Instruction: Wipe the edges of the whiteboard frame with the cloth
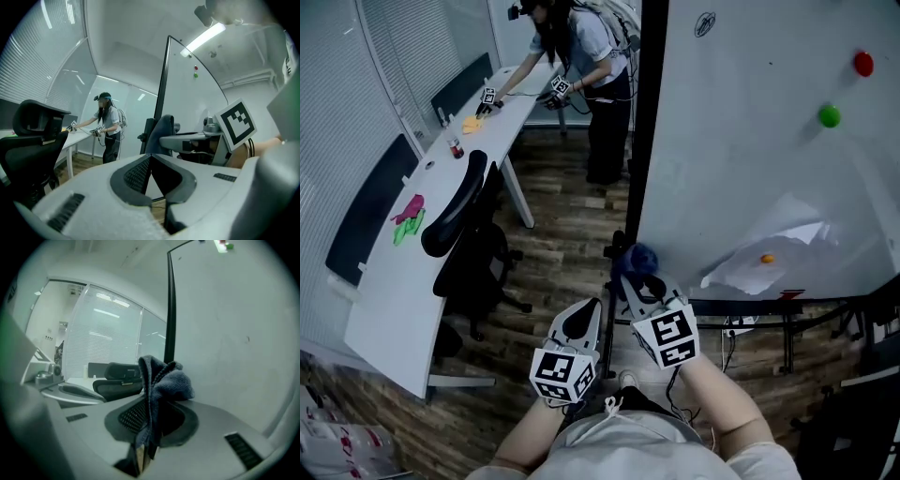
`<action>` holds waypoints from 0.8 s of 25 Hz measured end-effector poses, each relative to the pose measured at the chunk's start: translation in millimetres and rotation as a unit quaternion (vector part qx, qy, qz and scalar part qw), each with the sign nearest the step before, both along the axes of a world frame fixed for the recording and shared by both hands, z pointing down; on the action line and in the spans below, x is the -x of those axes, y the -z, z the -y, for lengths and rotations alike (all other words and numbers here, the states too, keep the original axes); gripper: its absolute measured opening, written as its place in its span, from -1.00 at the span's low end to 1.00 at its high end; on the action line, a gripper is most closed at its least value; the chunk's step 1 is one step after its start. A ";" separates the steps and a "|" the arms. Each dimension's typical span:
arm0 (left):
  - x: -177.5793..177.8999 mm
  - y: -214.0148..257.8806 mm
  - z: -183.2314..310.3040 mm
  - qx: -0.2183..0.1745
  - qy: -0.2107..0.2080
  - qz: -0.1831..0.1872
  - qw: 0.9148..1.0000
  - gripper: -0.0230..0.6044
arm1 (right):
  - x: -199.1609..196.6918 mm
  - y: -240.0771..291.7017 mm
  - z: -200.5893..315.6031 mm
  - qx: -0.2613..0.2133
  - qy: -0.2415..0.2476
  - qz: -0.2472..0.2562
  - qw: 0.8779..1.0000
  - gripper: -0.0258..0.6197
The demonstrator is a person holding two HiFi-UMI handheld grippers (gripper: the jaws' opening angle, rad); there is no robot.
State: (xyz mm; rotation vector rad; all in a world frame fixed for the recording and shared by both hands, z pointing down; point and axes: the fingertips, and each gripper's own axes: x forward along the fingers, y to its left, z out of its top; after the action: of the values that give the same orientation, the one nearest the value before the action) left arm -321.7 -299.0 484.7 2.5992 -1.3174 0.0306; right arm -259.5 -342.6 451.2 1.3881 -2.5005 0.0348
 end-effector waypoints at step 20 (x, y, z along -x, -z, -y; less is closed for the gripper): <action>-3.6 107.2 10.1 -0.125 -0.038 0.022 0.991 -0.87 | 5.2 158.8 8.4 -0.141 -0.012 -0.032 0.989 -0.72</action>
State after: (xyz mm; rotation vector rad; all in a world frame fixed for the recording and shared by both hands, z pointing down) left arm -318.1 -309.1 377.4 2.8732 -1.3107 -0.0710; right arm -264.8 -351.0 292.5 1.4977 -2.5073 -0.3664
